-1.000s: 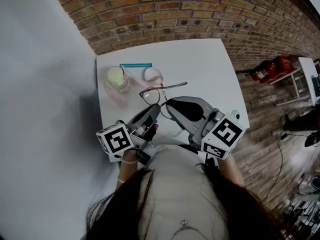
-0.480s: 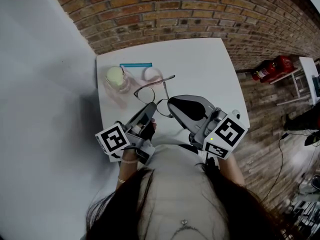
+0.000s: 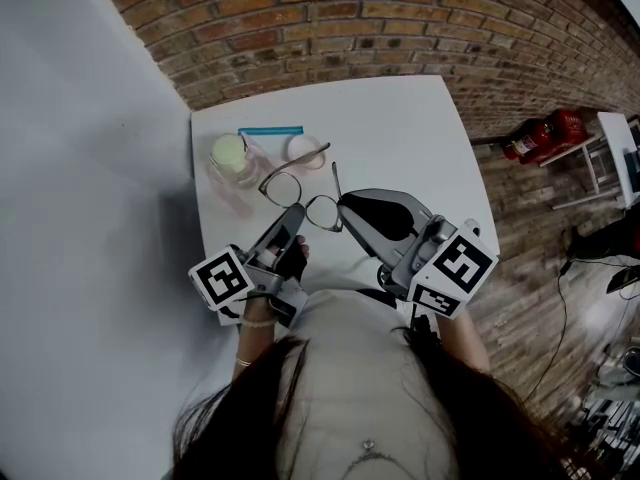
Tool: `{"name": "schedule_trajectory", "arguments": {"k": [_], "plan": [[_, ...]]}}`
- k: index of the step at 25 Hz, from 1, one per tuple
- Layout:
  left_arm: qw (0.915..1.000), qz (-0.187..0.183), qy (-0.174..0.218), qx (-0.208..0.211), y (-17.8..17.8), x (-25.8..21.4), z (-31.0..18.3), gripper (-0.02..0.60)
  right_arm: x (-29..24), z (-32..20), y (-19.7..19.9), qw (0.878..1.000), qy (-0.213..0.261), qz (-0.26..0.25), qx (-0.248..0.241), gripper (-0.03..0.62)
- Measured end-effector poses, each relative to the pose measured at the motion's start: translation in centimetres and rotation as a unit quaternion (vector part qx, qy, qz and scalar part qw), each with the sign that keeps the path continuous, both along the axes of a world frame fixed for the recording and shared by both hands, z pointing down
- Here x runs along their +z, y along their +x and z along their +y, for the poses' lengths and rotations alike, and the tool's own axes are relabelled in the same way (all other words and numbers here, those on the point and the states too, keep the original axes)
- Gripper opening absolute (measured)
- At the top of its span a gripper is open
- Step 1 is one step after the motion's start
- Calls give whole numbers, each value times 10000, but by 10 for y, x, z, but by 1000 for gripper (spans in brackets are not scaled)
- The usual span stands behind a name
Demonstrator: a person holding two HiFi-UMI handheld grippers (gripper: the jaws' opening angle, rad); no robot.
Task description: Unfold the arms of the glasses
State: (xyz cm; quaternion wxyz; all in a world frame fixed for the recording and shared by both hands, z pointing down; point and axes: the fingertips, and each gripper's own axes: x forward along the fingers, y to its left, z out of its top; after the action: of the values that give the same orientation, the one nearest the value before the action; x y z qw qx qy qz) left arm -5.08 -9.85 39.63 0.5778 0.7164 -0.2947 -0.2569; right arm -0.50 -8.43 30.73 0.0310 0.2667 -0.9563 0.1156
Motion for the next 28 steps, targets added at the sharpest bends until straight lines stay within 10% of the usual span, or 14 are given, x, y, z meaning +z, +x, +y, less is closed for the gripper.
{"name": "schedule_trajectory", "arguments": {"k": [28], "plan": [[9985, 404, -126, -347, -19, 4, -8, 23, -1, -3, 4, 9999, 16, -26, 117, 31]]}}
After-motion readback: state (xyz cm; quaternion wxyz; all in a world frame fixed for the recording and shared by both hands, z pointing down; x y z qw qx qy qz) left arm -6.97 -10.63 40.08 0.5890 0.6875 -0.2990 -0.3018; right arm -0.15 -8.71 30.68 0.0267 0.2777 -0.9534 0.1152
